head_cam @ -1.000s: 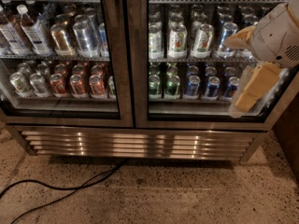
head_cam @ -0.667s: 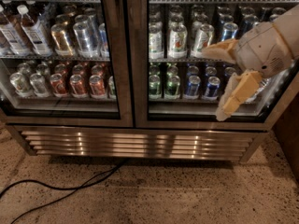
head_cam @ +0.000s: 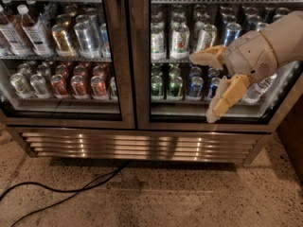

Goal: Open right fridge door

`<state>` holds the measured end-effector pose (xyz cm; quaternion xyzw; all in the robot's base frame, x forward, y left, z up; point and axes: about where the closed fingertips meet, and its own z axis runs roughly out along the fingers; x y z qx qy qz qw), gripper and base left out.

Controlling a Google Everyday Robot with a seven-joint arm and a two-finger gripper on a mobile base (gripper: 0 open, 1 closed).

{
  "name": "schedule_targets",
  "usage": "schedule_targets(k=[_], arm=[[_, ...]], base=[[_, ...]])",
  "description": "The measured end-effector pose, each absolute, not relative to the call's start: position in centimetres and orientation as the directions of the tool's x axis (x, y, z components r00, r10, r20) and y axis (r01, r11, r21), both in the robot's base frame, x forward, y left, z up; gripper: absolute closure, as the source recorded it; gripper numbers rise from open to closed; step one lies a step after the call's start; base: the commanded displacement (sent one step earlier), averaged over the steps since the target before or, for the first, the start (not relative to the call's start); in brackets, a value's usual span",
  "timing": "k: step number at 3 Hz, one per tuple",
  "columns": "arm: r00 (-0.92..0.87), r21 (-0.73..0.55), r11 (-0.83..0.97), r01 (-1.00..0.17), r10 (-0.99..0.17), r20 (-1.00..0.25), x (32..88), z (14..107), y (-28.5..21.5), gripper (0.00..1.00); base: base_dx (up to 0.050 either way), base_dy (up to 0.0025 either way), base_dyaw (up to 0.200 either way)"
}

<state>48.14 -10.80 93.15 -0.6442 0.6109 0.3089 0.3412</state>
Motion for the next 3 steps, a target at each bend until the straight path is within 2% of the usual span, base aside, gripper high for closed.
schedule_targets(k=[1,2,3], arm=[[0.069,-0.048,-0.057,-0.997,-0.449,-0.891,48.1,93.1,-10.5,0.0],[0.089,-0.072,-0.156,-0.985,-0.11,-0.99,48.1,92.9,-10.2,0.0],[0.063,-0.102,-0.221,-0.97,0.174,-0.983,48.0,94.0,-10.7,0.0]], base=[[0.0,0.0,0.0],[0.0,0.0,0.0],[0.0,0.0,0.0]])
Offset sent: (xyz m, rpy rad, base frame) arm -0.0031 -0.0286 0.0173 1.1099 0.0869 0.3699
